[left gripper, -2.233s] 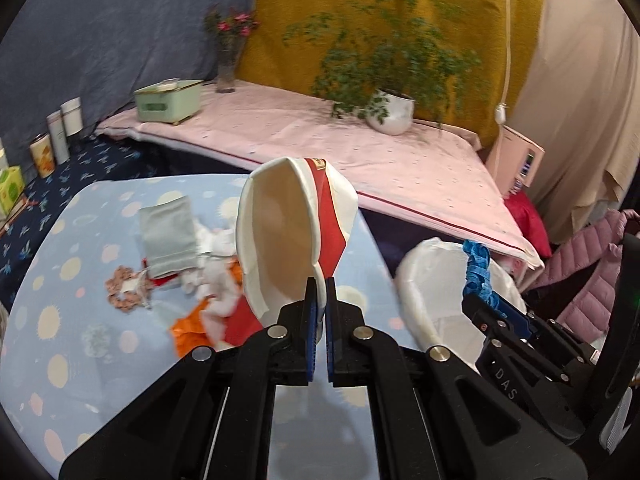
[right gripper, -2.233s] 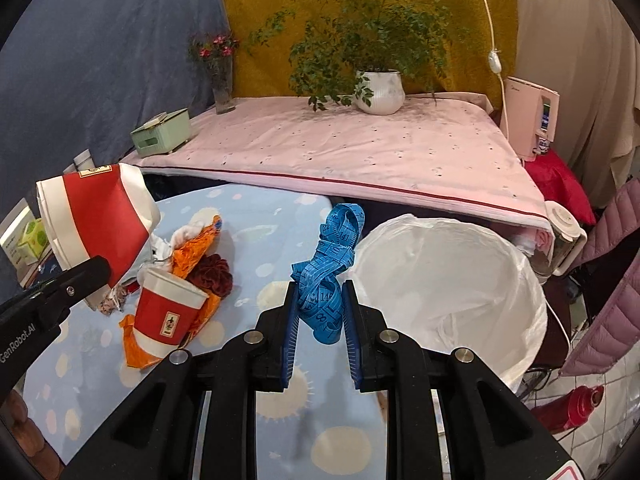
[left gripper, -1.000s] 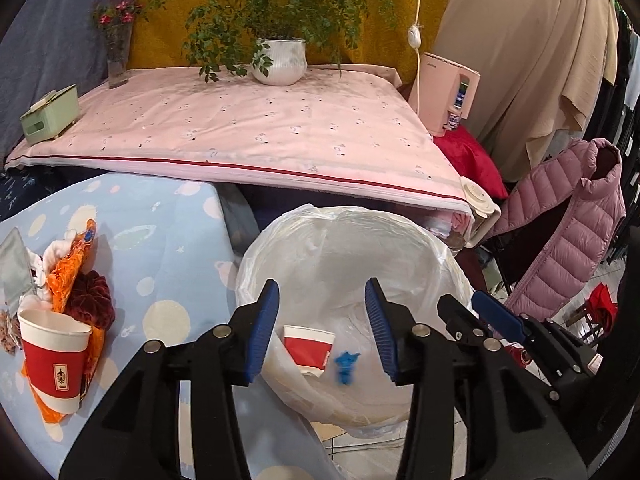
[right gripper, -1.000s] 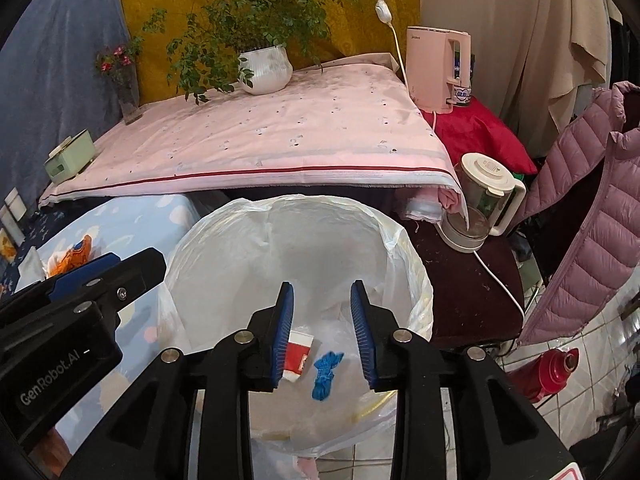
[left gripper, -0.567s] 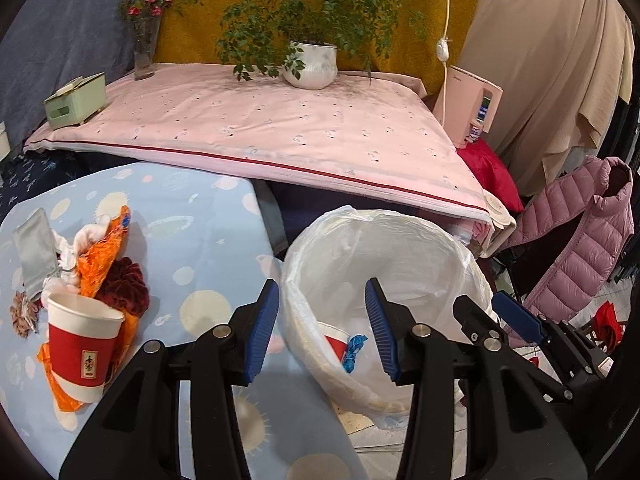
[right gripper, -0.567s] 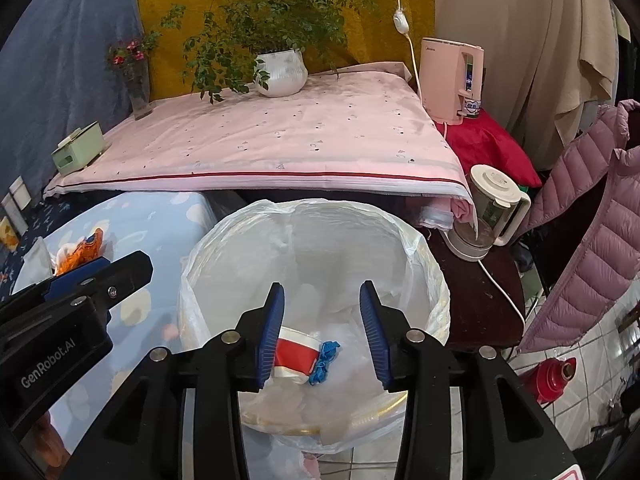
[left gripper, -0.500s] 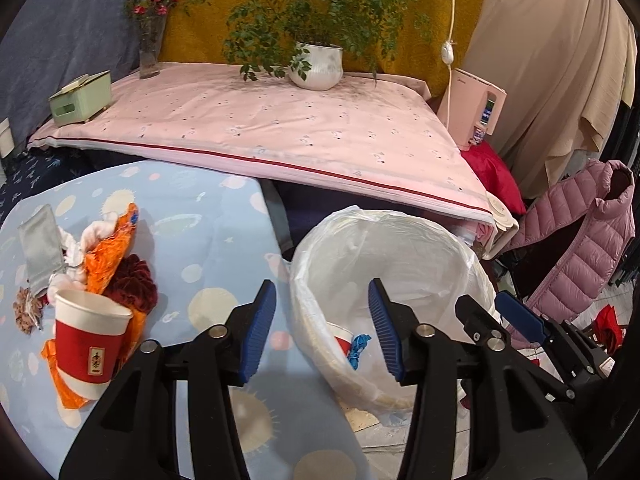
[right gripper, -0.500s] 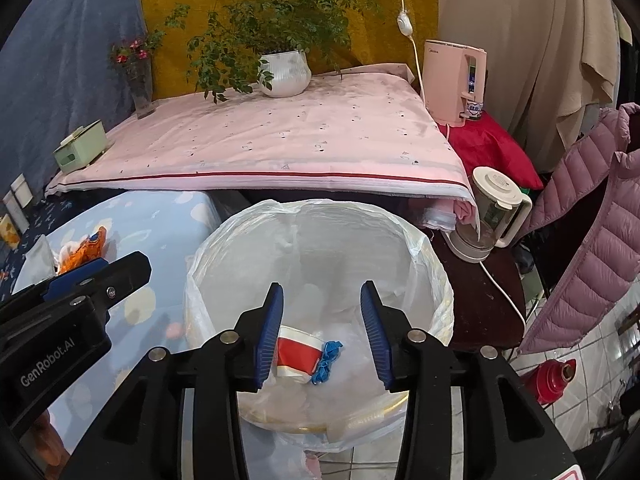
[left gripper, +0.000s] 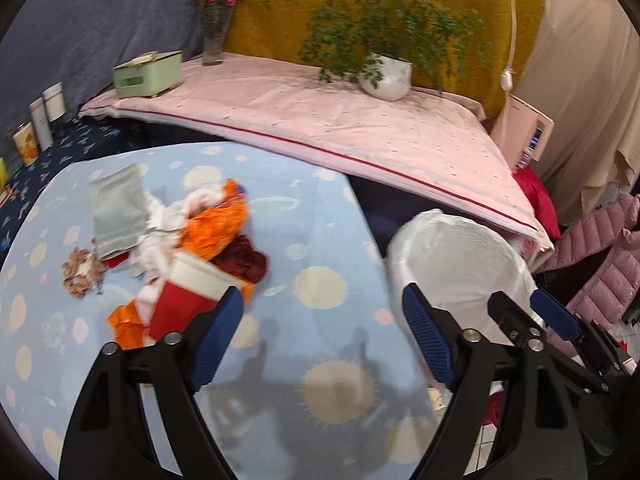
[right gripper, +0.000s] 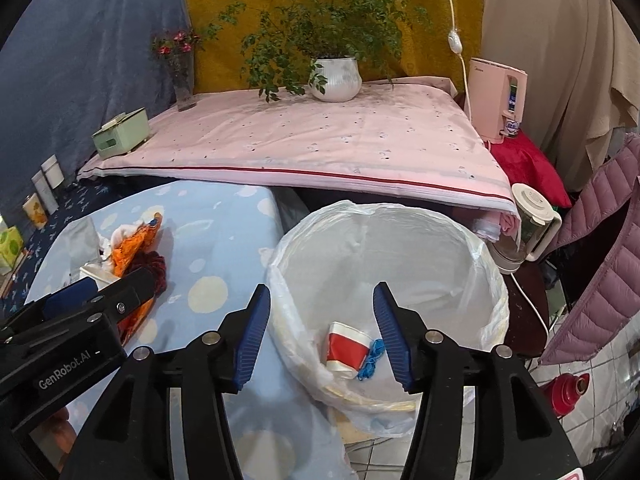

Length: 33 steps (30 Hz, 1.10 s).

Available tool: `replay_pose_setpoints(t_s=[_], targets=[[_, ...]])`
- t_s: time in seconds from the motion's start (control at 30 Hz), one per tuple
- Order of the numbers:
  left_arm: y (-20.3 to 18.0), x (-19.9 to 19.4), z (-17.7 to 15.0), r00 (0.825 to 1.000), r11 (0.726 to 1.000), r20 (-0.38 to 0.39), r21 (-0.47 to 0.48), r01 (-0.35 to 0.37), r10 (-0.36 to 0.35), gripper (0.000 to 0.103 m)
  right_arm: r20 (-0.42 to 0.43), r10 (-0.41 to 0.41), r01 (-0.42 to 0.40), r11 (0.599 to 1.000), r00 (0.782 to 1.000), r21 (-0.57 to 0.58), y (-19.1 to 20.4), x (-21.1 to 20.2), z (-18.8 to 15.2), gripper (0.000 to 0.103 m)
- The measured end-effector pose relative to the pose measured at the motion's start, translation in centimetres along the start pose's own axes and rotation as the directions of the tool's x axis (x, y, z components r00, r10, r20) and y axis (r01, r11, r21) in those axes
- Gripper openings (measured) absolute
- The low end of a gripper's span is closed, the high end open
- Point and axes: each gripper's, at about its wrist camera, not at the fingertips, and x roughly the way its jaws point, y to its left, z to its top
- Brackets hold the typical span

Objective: Collect trash
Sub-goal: 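Withdraw both open grippers from the bin back over the table, then grasp the upright red paper cup with the right gripper while the left grasps the white cloth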

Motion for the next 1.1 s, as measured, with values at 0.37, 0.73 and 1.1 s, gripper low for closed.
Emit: replay_pose_setpoints(t_s=[0.37,0.73,1.1], targets=[[10.3,-0.9,-1.7,0.993,0.983,-0.027,-0.138,-0.119,0.117,0.088,-0.041,0.119,-0.12,0.992,0.992,-0.036,6.6,0.3,-1.3,0.065],[17.4,-1.3,-2.4,0.978,0.949,-0.039,-0.235,-0.208,0.205,0.088,-0.089,0.221,-0.226,0.972,0.971,-0.055,14.3,1.8,-2.1,0.076],[20.4,-0.6,-2.0,0.976,0.942,-0.054,-0.257,-0.216,0.209,0.088,-0.123,0.223,-0.223,0.975,0.967,0.016,18.3,4.6,-1.6,0.077]])
